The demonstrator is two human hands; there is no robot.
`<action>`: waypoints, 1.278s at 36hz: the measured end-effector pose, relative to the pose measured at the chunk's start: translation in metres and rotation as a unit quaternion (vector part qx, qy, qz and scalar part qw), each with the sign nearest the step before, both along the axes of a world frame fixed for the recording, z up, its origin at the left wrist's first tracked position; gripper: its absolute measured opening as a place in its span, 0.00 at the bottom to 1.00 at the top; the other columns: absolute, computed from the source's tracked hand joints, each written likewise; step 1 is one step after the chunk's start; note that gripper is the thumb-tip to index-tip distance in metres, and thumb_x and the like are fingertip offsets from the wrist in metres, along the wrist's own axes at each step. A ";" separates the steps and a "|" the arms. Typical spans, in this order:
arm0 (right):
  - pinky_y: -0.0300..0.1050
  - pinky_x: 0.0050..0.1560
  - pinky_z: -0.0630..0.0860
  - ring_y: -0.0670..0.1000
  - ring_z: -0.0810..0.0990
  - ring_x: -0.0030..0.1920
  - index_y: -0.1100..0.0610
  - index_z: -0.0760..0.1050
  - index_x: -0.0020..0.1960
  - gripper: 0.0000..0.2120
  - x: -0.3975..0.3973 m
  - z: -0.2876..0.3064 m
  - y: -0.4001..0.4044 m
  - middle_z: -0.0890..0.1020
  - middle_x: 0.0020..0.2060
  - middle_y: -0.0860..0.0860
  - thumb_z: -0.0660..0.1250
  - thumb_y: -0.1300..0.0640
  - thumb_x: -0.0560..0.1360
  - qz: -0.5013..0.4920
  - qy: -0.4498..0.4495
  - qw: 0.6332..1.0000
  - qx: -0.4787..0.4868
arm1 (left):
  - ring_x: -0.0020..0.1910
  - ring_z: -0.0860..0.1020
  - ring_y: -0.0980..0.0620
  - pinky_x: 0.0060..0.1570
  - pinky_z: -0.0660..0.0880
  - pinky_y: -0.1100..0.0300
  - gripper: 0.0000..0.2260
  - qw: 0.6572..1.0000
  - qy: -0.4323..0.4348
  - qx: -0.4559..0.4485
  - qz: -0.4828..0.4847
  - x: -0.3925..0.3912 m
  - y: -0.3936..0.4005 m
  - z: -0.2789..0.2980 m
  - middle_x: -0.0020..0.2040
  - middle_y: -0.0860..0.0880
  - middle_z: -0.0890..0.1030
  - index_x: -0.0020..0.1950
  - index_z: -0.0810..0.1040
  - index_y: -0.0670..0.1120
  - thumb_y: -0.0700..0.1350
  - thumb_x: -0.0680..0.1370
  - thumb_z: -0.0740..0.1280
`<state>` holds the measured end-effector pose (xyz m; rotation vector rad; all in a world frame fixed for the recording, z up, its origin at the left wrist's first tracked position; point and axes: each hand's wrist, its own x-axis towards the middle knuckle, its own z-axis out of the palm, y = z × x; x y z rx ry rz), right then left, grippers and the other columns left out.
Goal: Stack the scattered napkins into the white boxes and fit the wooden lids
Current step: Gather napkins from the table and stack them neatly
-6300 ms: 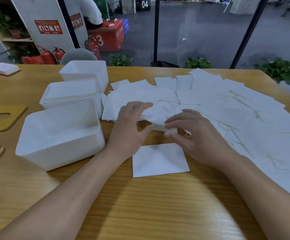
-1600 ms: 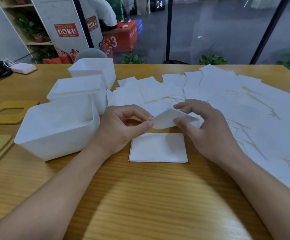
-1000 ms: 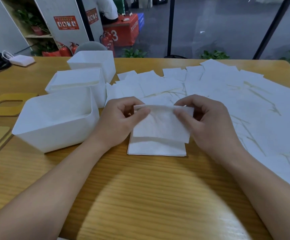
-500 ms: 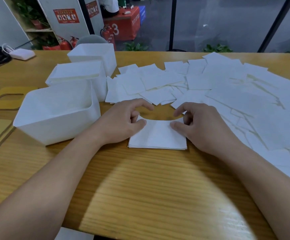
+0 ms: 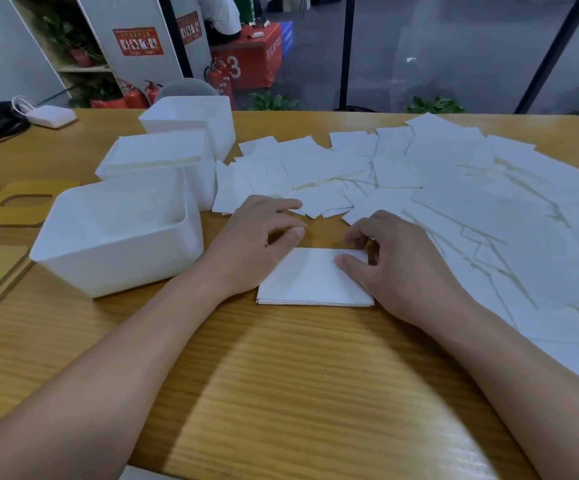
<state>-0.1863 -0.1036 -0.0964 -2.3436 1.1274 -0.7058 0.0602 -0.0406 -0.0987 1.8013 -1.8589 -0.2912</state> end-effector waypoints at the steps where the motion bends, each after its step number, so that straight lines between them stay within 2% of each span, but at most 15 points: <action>1: 0.44 0.46 0.73 0.39 0.76 0.45 0.44 0.81 0.53 0.07 0.001 0.000 0.001 0.78 0.49 0.40 0.76 0.46 0.77 0.002 0.003 1.000 -0.001 | 0.78 0.63 0.58 0.78 0.64 0.46 0.12 1.000 -0.011 0.006 -0.006 -0.002 -0.002 0.000 0.78 0.62 0.74 0.64 0.86 0.58 0.54 0.88 0.64; 4: 0.47 0.48 0.76 0.41 0.76 0.45 0.44 0.81 0.53 0.07 0.001 0.000 0.001 0.78 0.49 0.40 0.75 0.45 0.78 0.003 0.010 1.000 0.000 | 0.80 0.60 0.59 0.80 0.57 0.46 0.15 0.999 -0.044 0.027 -0.018 -0.009 -0.008 0.002 0.81 0.63 0.70 0.71 0.83 0.57 0.56 0.89 0.61; 8: 0.48 0.49 0.76 0.41 0.76 0.45 0.44 0.81 0.53 0.07 0.001 0.001 0.001 0.78 0.49 0.40 0.74 0.45 0.78 0.004 0.013 1.000 0.003 | 0.81 0.61 0.58 0.80 0.56 0.48 0.19 0.997 -0.069 0.040 -0.023 -0.011 -0.012 0.002 0.82 0.62 0.69 0.79 0.76 0.54 0.55 0.90 0.59; 11: 0.46 0.49 0.75 0.41 0.76 0.46 0.44 0.81 0.54 0.06 0.001 0.001 0.001 0.78 0.49 0.40 0.73 0.44 0.78 0.010 0.014 1.000 0.003 | 0.80 0.62 0.57 0.80 0.56 0.48 0.20 0.996 -0.077 0.042 -0.020 -0.010 -0.012 0.003 0.81 0.60 0.70 0.81 0.74 0.53 0.54 0.90 0.58; 14: 0.44 0.47 0.73 0.40 0.76 0.44 0.45 0.81 0.57 0.09 0.001 0.000 0.000 0.78 0.50 0.40 0.74 0.46 0.78 0.009 0.005 1.000 -0.003 | 0.78 0.64 0.58 0.80 0.59 0.46 0.19 0.998 -0.061 0.012 -0.026 -0.010 -0.010 0.004 0.79 0.61 0.73 0.79 0.76 0.53 0.53 0.89 0.60; 17: 0.40 0.44 0.71 0.40 0.75 0.39 0.43 0.77 0.68 0.20 0.000 0.000 -0.001 0.79 0.49 0.41 0.76 0.48 0.78 0.002 -0.020 1.000 0.003 | 0.74 0.69 0.59 0.76 0.69 0.48 0.16 0.997 -0.018 -0.051 -0.050 -0.012 -0.004 0.006 0.73 0.62 0.79 0.74 0.81 0.52 0.51 0.86 0.68; 20: 0.35 0.43 0.70 0.41 0.77 0.39 0.41 0.73 0.74 0.27 -0.002 0.002 -0.001 0.80 0.46 0.42 0.77 0.50 0.78 0.011 -0.050 0.999 0.009 | 0.70 0.78 0.51 0.68 0.76 0.53 0.11 0.989 0.047 -0.103 -0.092 -0.019 0.007 0.008 0.63 0.61 0.85 0.66 0.87 0.51 0.45 0.83 0.74; 22: 0.39 0.43 0.73 0.43 0.77 0.41 0.43 0.79 0.69 0.21 -0.002 0.003 -0.001 0.80 0.43 0.43 0.77 0.52 0.77 0.010 -0.064 0.998 -0.004 | 0.67 0.80 0.48 0.66 0.77 0.56 0.10 0.984 0.091 -0.107 -0.112 -0.023 0.013 0.009 0.60 0.59 0.87 0.62 0.88 0.50 0.42 0.81 0.76; 25: 0.46 0.41 0.74 0.44 0.77 0.40 0.46 0.85 0.51 0.02 0.000 0.004 0.000 0.79 0.37 0.43 0.76 0.51 0.78 -0.006 -0.063 0.997 -0.037 | 0.63 0.83 0.49 0.62 0.78 0.60 0.11 0.978 0.147 -0.104 -0.105 -0.024 0.017 0.012 0.58 0.58 0.87 0.62 0.88 0.50 0.40 0.80 0.77; 27: 0.45 0.40 0.72 0.45 0.77 0.40 0.46 0.85 0.46 0.03 -0.001 0.004 -0.001 0.79 0.36 0.43 0.75 0.53 0.79 -0.014 -0.076 0.996 -0.037 | 0.63 0.84 0.54 0.62 0.78 0.61 0.15 0.978 0.165 -0.099 -0.083 -0.022 0.017 0.015 0.59 0.59 0.87 0.65 0.85 0.51 0.40 0.80 0.78; 31: 0.34 0.38 0.66 0.43 0.75 0.37 0.48 0.87 0.46 0.02 -0.004 0.010 -0.001 0.80 0.36 0.44 0.79 0.54 0.77 -0.004 -0.178 0.983 0.041 | 0.67 0.80 0.60 0.68 0.74 0.61 0.22 0.987 0.137 -0.084 -0.030 -0.014 0.013 0.014 0.61 0.62 0.86 0.70 0.82 0.57 0.45 0.78 0.80; 36: 0.34 0.37 0.66 0.45 0.70 0.36 0.45 0.87 0.45 0.03 -0.005 0.013 -0.001 0.81 0.40 0.43 0.79 0.51 0.77 -0.008 -0.214 0.976 0.048 | 0.64 0.78 0.59 0.67 0.73 0.60 0.07 0.992 0.076 -0.097 0.017 -0.004 0.008 0.011 0.56 0.62 0.84 0.58 0.88 0.57 0.46 0.81 0.76; 38: 0.34 0.42 0.68 0.45 0.73 0.40 0.44 0.86 0.46 0.03 -0.006 0.014 -0.002 0.81 0.45 0.41 0.79 0.49 0.77 -0.021 -0.193 0.980 0.034 | 0.63 0.78 0.59 0.64 0.72 0.63 0.05 0.991 0.084 -0.099 0.030 -0.005 0.008 0.012 0.54 0.61 0.84 0.56 0.87 0.56 0.47 0.83 0.74; 42: 0.36 0.53 0.73 0.44 0.78 0.58 0.41 0.84 0.57 0.08 -0.005 0.016 0.001 0.81 0.57 0.38 0.77 0.48 0.78 0.004 -0.158 0.987 0.020 | 0.61 0.78 0.57 0.61 0.72 0.63 0.04 0.990 0.063 -0.126 0.028 -0.006 0.010 0.015 0.53 0.61 0.82 0.56 0.85 0.57 0.48 0.85 0.71; 46: 0.33 0.46 0.72 0.44 0.79 0.60 0.44 0.87 0.52 0.03 -0.002 0.016 0.005 0.85 0.51 0.38 0.75 0.52 0.81 0.010 -0.178 0.984 -0.005 | 0.60 0.79 0.56 0.62 0.74 0.58 0.06 0.986 0.038 -0.163 0.012 -0.008 0.012 0.015 0.53 0.64 0.82 0.60 0.87 0.53 0.47 0.84 0.73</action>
